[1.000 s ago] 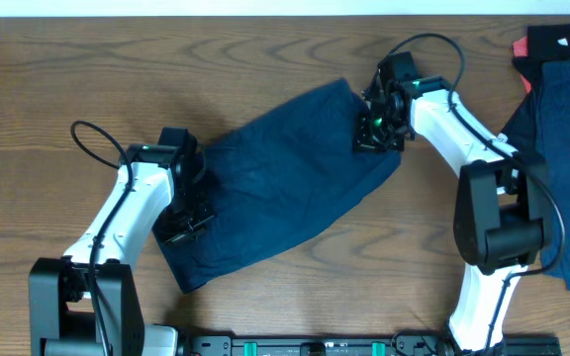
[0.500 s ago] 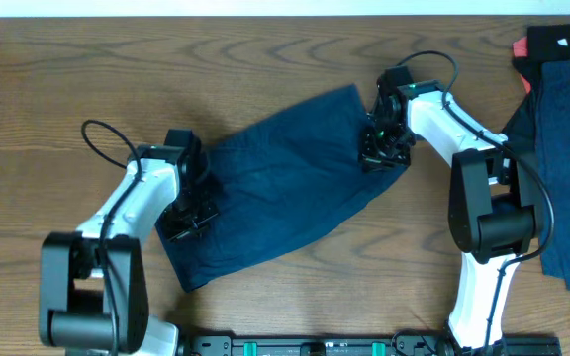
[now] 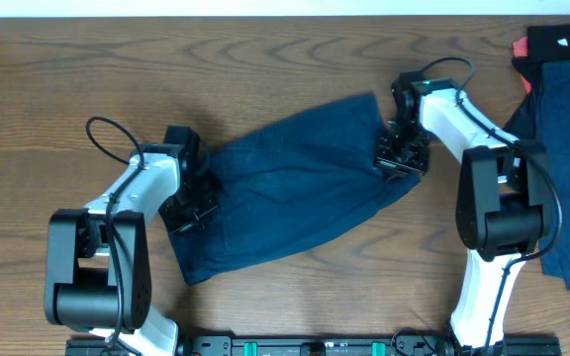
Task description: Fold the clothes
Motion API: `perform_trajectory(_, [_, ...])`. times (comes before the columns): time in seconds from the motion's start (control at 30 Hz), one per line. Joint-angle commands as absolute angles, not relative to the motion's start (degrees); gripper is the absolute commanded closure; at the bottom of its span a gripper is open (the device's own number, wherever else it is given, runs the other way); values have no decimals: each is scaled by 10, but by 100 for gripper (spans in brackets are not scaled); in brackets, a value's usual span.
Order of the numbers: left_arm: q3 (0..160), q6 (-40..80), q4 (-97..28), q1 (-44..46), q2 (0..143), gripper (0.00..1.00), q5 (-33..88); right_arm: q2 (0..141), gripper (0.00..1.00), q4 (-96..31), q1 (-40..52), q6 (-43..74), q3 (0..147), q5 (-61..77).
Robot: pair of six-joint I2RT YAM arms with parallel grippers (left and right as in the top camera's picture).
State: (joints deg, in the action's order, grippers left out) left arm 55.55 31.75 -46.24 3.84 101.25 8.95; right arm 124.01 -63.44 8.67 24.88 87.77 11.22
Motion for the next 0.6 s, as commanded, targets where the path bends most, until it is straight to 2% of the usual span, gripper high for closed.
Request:
perform_trajectory(0.0, [571, 285, -416, 18, 1047, 94, 75, 1256, 99, -643, 61, 268, 870, 58])
perform_trajectory(0.43, [692, 197, -416, 7, 1047, 94, 75, 1202, 99, -701, 40, 297, 869, 57])
perform_trajectory(0.57, [723, 174, -417, 7, 1047, 94, 75, 1158, 99, -729, 44, 355, 855, 27])
